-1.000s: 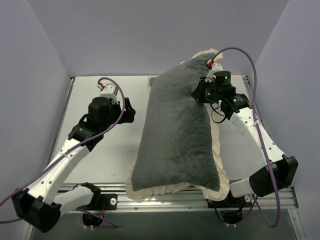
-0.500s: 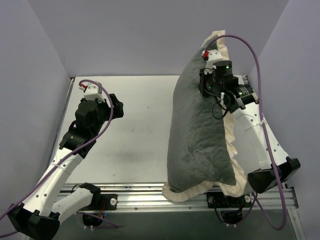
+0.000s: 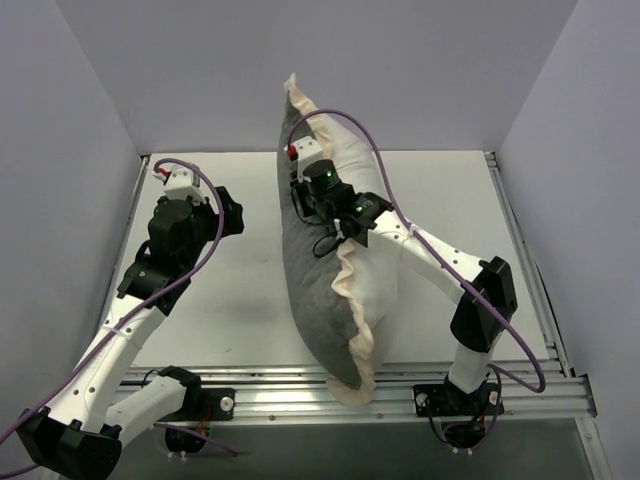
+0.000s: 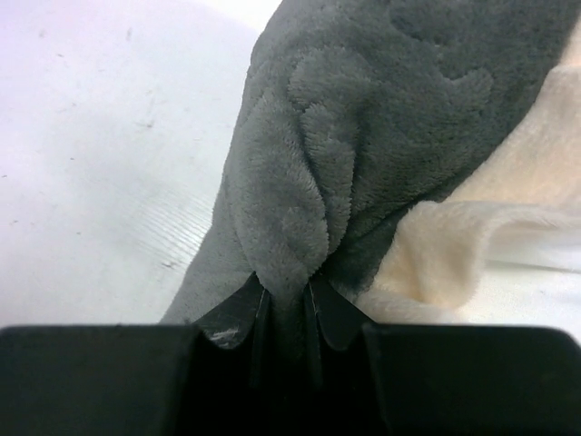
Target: Remove the pillowcase from the pillow
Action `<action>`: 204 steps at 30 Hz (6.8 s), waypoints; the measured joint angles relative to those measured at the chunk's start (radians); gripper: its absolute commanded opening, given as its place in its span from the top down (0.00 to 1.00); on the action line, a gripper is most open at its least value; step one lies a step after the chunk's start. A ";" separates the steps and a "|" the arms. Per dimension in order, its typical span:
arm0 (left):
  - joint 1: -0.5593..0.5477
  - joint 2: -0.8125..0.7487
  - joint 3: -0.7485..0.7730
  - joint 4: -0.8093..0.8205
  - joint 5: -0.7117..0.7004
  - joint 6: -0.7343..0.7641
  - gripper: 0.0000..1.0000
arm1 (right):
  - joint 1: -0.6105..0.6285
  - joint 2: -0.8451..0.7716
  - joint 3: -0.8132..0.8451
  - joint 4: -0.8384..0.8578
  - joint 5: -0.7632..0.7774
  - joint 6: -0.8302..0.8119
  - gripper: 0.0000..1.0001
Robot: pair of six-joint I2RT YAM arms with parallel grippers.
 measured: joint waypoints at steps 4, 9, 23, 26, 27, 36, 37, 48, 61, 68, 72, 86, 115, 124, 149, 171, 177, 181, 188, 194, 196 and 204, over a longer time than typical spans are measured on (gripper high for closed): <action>0.006 0.002 0.000 -0.006 0.000 -0.002 0.06 | 0.057 0.036 0.009 0.035 0.038 0.013 1.00; 0.024 0.002 0.000 -0.013 0.004 -0.015 0.06 | 0.063 0.037 0.009 0.042 0.034 0.029 1.00; 0.098 -0.105 -0.024 -0.001 -0.017 -0.069 0.06 | 0.180 0.151 0.072 0.197 -0.199 0.127 0.32; 0.112 -0.162 -0.045 0.001 -0.066 -0.081 0.06 | 0.201 0.164 0.095 0.200 -0.256 0.152 0.24; 0.114 -0.178 -0.050 0.001 -0.084 -0.085 0.06 | 0.204 0.164 0.098 0.203 -0.273 0.158 0.21; 0.122 -0.245 -0.058 0.007 -0.200 -0.088 0.06 | 0.204 0.142 0.115 0.227 -0.346 0.207 0.01; 0.123 -0.245 -0.058 0.007 -0.202 -0.088 0.06 | 0.204 0.134 0.115 0.225 -0.346 0.208 0.00; 0.141 -0.234 -0.068 0.007 -0.204 -0.088 0.06 | 0.197 -0.025 0.116 0.230 -0.342 0.222 0.00; 0.154 -0.197 -0.067 0.007 -0.173 -0.087 0.06 | 0.089 -0.299 -0.143 0.241 -0.112 0.241 0.00; 0.155 -0.058 -0.029 -0.026 -0.095 -0.088 0.06 | -0.002 -0.357 -0.456 0.204 -0.141 0.301 0.00; 0.155 0.031 -0.003 -0.090 -0.027 -0.093 0.06 | 0.065 -0.369 -0.601 0.189 -0.172 0.347 0.00; 0.163 0.030 -0.177 -0.125 0.246 -0.232 0.06 | 0.231 -0.507 -0.857 0.333 -0.130 0.512 1.00; -0.477 -0.021 -0.028 -0.323 0.048 -0.491 0.06 | -0.289 -0.369 -0.423 0.101 -0.014 0.332 0.08; -0.061 0.044 0.192 -0.380 0.024 -0.241 0.06 | -0.287 -0.753 -0.652 0.008 0.003 0.393 0.00; 0.028 0.105 -0.306 0.128 0.145 -0.405 0.06 | -0.363 -0.610 -0.889 0.171 -0.069 0.508 0.90; -0.377 -0.077 -0.105 -0.245 -0.011 -0.489 0.06 | -0.212 -0.587 -0.579 0.072 0.034 0.292 0.13; -0.301 -0.098 -0.071 -0.311 -0.060 -0.460 0.06 | 0.009 -0.647 -0.584 0.074 0.076 0.262 0.12; -0.206 -0.031 -0.074 -0.309 -0.048 -0.430 0.06 | 0.149 -0.546 -0.573 0.082 0.143 0.222 0.10; -0.112 0.004 -0.074 -0.303 -0.030 -0.390 0.06 | 0.289 -0.306 -0.452 0.111 0.231 0.137 0.06; -0.072 -0.036 -0.090 -0.302 -0.022 -0.379 0.06 | 0.320 -0.201 -0.375 0.164 0.257 0.091 0.06; -0.065 -0.048 -0.099 -0.300 -0.013 -0.379 0.06 | 0.320 -0.182 -0.370 0.172 0.261 0.085 0.05; -0.062 -0.063 -0.157 -0.299 0.060 -0.388 0.06 | 0.319 -0.125 -0.379 0.209 0.303 0.074 0.52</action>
